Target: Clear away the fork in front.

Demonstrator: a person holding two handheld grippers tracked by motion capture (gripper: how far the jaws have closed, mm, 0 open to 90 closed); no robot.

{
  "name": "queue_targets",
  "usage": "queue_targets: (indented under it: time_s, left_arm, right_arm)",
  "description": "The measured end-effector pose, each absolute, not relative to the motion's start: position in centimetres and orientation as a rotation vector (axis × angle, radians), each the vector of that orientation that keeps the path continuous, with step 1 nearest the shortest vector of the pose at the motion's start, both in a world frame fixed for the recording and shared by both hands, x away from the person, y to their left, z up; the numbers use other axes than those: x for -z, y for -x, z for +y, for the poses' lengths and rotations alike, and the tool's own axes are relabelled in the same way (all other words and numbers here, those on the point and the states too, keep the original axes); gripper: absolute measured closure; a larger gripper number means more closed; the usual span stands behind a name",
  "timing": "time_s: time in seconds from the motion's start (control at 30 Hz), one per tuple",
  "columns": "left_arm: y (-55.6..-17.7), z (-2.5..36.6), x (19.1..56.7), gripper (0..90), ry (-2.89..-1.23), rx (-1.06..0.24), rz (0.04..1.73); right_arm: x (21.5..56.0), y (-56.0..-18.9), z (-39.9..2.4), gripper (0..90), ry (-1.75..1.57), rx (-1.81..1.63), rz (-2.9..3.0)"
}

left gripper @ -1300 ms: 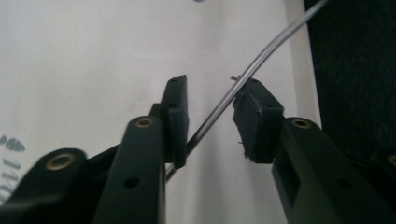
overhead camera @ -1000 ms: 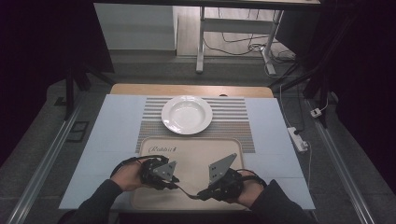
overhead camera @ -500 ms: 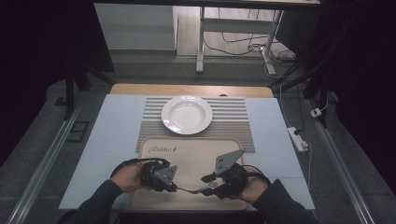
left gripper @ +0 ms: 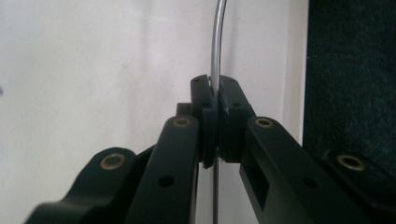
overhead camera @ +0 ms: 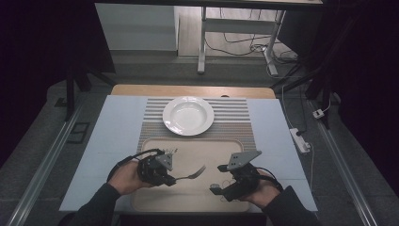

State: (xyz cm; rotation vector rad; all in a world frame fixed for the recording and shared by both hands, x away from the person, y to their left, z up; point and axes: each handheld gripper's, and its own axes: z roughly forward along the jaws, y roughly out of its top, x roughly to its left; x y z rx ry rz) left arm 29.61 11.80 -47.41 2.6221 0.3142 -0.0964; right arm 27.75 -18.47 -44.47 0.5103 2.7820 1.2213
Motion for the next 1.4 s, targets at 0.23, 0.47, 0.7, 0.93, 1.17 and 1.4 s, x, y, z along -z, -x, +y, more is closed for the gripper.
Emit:
queue_targets:
  time_s: [0.23, 0.47, 0.7, 0.93, 1.17, 1.4]
  left_arm:
    - [-29.8, 12.4, 47.5, 86.3, -2.610, 0.085, 0.505]
    - [-29.8, 13.4, 47.5, 86.3, -2.571, 0.056, 0.717]
    - [-29.5, 14.4, 47.7, 86.3, -2.507, 0.038, 0.922]
    - [-29.1, 15.8, 47.7, 86.2, -2.392, 0.044, 1.143]
    - [-29.0, 16.7, 48.6, 86.1, -2.293, 0.082, 1.349]
    - [-29.6, 16.7, 49.9, 86.0, -2.299, 0.088, 1.469]
  right_arm:
    - [44.8, -26.8, -19.5, 14.9, -0.585, -1.187, 2.719]
    - [45.1, -25.6, -21.1, 7.2, -0.688, -1.174, 2.650]
    - [45.0, -24.6, -22.7, 0.2, -0.774, -1.149, 2.586]
    - [44.9, -23.9, -24.3, 0.0, -0.853, -1.178, 2.547]
    - [44.9, -23.1, -25.4, 0.0, -0.917, -1.179, 2.494]
    - [45.3, -23.0, -25.7, 0.0, -0.918, -1.134, 2.505]
